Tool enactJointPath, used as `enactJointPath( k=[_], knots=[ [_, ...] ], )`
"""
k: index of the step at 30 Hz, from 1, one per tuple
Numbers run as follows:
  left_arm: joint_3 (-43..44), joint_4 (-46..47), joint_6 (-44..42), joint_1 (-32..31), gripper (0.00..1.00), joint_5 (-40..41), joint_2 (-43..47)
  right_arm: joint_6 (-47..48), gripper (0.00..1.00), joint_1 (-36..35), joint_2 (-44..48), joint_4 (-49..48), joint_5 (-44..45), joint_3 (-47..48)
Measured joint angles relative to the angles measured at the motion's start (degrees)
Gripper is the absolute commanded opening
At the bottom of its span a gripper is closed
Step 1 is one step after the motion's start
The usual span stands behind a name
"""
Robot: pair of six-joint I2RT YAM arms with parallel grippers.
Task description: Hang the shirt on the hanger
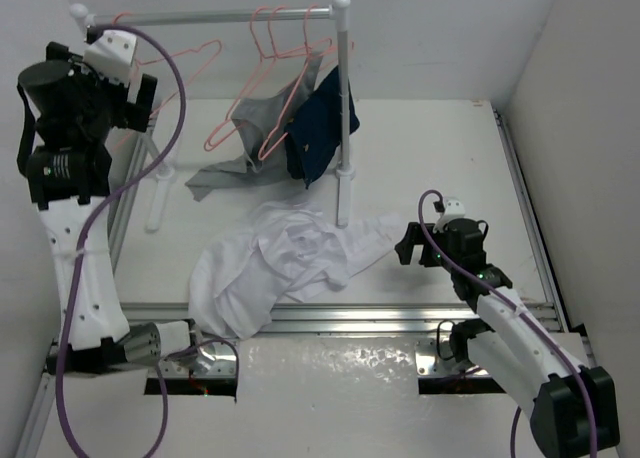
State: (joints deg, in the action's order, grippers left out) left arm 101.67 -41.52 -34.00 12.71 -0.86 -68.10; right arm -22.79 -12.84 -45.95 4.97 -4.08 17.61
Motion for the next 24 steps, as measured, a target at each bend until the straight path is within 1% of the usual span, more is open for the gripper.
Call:
enactJointPath(
  k=[2,4,6,9,10,11,12,13,14,15,17,19,21,24],
  knots=[
    [3.85,-1.27,1.55,0.81,0.98,-4.15,-4.17,0.0,0.99,0.02,0.04,0.0,-0.52,-0.33],
    [6.1,-1.97,2.49,3.32,0.95,-9.29,-6.47,0.0,0.99,0.0,0.07,-0.04,-0.92,-0.35],
    [7.56,-3.06,3.08,8.15,0.94,-16.0,-7.89,0.0,0.99,0.02,0.15,-0.2,-1.27,-0.35],
    [9.01,-3.45,5.31,17.51,0.93,-27.85,-9.79,-0.15,0.99,0.0,0.63,-0.42,-2.12,-0.44],
    [9.33,-3.54,5.92,19.69,0.92,-30.38,-10.34,-0.17,0.99,0.0,0.76,-0.48,-2.4,-0.48],
    [10.32,-4.17,6.27,21.68,0.9,-33.33,-11.28,-0.2,0.99,0.0,0.83,-0.61,-2.62,-0.52],
    [11.58,-4.72,6.4,22.62,0.86,-35.6,-12.17,-0.22,0.99,0.0,0.92,-0.68,-2.91,-0.57],
    [12.81,-5.16,6.45,22.95,0.78,-38.03,-13.16,-0.22,0.99,0.02,0.92,-0.68,-3.23,-0.57],
    [13.92,-5.73,6.16,22.95,0.62,-40.5,-14.1,-0.24,0.99,0.0,0.92,-0.7,-3.52,-0.57],
    [14.56,-6.27,6.14,22.95,0.6,-42.34,-14.75,-0.26,0.99,0.0,0.92,-0.7,-3.69,-0.57],
    [14.84,-7.54,4.7,22.88,0.59,-46.12,-15.74,-0.35,0.99,0.0,0.92,-0.74,-3.96,-0.57],
    [14.38,-8.81,3.63,22.86,0.61,-48.61,-16.35,-0.39,0.99,0.0,0.92,-0.9,-4.07,-0.57],
    [12.74,-9.03,2.54,22.86,0.67,-50.03,-16.39,-0.39,0.99,0.0,0.9,-1.09,-4.09,-0.57],
    [11.47,-9.33,1.92,22.86,0.71,-50.53,-16.83,-0.39,0.99,0.0,0.81,-1.4,-4.13,-0.59]
  ],
)
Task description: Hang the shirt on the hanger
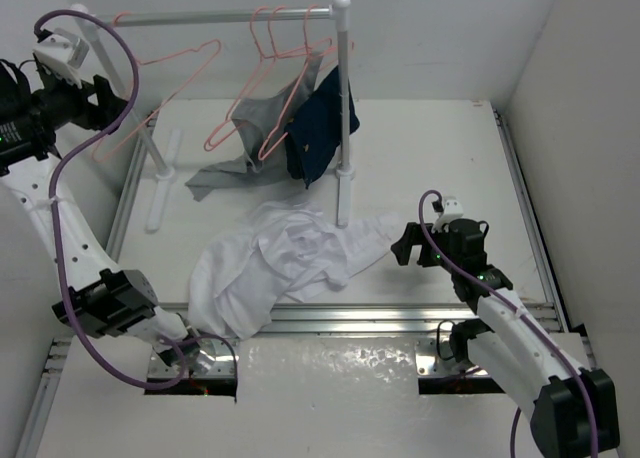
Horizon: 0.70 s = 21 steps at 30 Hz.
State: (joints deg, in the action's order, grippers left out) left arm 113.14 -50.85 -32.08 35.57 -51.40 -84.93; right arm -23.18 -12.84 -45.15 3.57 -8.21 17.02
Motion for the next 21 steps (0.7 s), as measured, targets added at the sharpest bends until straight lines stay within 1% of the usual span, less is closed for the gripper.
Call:
enactJointPath(
  k=[6,8,10,13,14,21],
  knots=[
    [5.22,-2.27,-1.31,-0.68,0.7,-0.55,-5.51,0.0,0.99,0.0,-0.31,-0.11,-0.2,-0.02],
    [6.1,-2.4,-1.73,-1.62,0.67,0.76,-7.43,0.0,0.99,0.02,-0.31,-0.13,-0.39,-0.07],
    [6.1,-2.78,-2.21,-3.04,0.66,2.62,-8.83,0.0,0.99,0.0,-0.33,-0.11,-0.63,-0.09],
    [5.44,-2.6,-2.38,-5.03,0.63,5.31,-10.12,0.0,0.99,0.0,-0.33,-0.11,-0.92,-0.09],
    [4.79,-2.47,-2.4,-5.49,0.6,5.99,-10.12,0.0,0.99,0.0,-0.33,-0.11,-0.96,-0.09],
    [-0.46,-0.11,-2.71,-7.17,0.55,10.82,-9.51,0.0,0.99,0.0,-0.33,-0.11,-1.03,-0.09]
  ],
)
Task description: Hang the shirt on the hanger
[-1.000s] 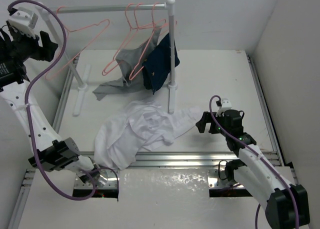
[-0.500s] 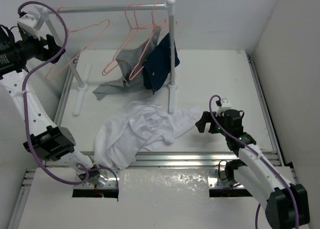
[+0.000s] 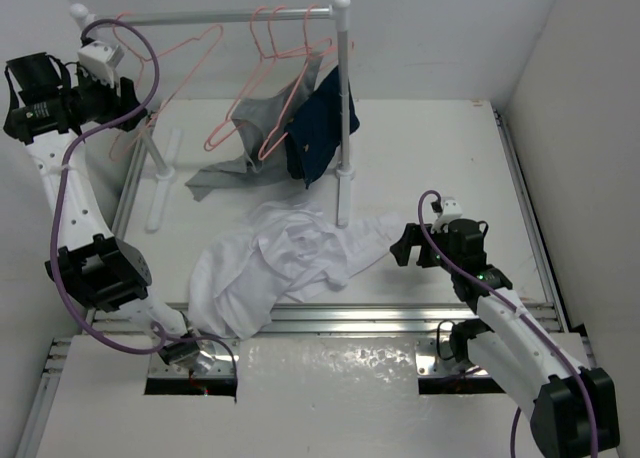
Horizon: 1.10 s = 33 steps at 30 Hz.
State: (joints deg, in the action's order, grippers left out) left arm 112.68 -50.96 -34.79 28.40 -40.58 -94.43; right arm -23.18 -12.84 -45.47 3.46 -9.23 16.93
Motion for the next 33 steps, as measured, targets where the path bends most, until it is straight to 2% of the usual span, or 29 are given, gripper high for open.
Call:
enactJointPath(
  k=[9,13,16,17,25,33],
  knots=[
    [-0.31,1.42,-0.07,-0.07,0.55,0.5,0.0,0.0,0.99,0.02,0.0,0.0,-0.07,0.0],
    [-0.31,1.57,-0.11,-0.33,0.5,0.55,-0.09,0.0,0.99,0.0,0.0,0.0,-0.26,0.0],
    [-0.42,1.53,0.11,-0.7,0.04,0.96,-0.24,0.0,0.99,0.0,0.0,0.0,-0.26,0.0],
    [-0.87,1.75,0.09,-0.81,0.0,0.98,-0.22,0.0,0.99,0.0,0.0,0.0,-0.26,0.0],
    [-4.11,4.87,1.73,-1.14,0.0,1.79,1.86,0.0,0.99,0.0,0.0,0.0,-0.26,-0.02],
    [-3.45,8.22,8.09,-1.11,0.0,1.99,8.5,0.0,0.99,0.0,0.0,0.0,-0.26,-0.02]
  ],
)
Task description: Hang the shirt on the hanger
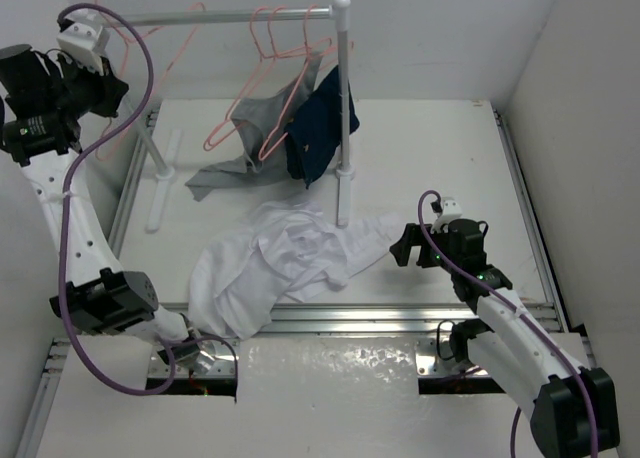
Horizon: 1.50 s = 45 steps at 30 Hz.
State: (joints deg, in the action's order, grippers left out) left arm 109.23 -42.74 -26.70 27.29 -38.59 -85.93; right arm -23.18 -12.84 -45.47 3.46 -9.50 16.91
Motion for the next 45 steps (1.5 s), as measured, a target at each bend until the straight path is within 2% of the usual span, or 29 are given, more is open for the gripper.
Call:
enactJointPath(
  k=[7,17,23,27,31,34,36,39,41,43,45],
  knots=[
    [4.5,-4.37,1.66,-0.13,0.0,1.53,3.19,0.0,0.99,0.0,0.09,0.0,0.0,-0.02],
    [-9.73,-12.52,-2.14,-0.28,0.0,17.64,15.34,0.02,0.99,0.0,-0.83,0.0,-1.79,-0.02],
    [-6.25,-15.34,-5.49,-0.26,0.0,19.26,24.5,0.28,0.99,0.0,0.37,-0.31,-4.42,-0.2],
    [-4.04,-13.25,-5.31,-0.28,0.0,18.34,31.15,0.87,0.99,0.0,2.8,-1.77,-6.56,-0.42],
    [5.25,-13.25,-0.74,-0.26,0.0,9.16,32.68,1.81,0.99,0.0,3.37,-2.23,-10.05,-0.17],
    [10.73,-8.57,6.64,0.46,0.0,-4.09,32.44,2.51,0.99,0.0,4.46,-1.9,-12.72,0.66],
    [11.72,-5.09,12.55,3.17,0.0,-13.51,31.85,2.89,0.99,0.0,6.27,-1.33,-13.33,1.64],
    [10.27,-0.26,18.71,12.48,0.0,-25.75,31.45,3.85,0.99,0.0,8.96,1.57,-13.07,5.73],
    [5.66,4.76,22.91,22.43,0.0,-33.18,32.92,4.81,0.99,0.0,10.19,3.98,-12.9,9.97],
    [-2.29,16.17,29.59,33.79,0.0,-37.99,37.53,5.57,0.99,0.0,11.1,5.49,-12.83,14.32],
    [-6.32,19.43,32.52,43.08,0.0,-40.26,41.16,6.27,0.99,0.0,12.13,6.67,-12.59,18.25]
  ],
)
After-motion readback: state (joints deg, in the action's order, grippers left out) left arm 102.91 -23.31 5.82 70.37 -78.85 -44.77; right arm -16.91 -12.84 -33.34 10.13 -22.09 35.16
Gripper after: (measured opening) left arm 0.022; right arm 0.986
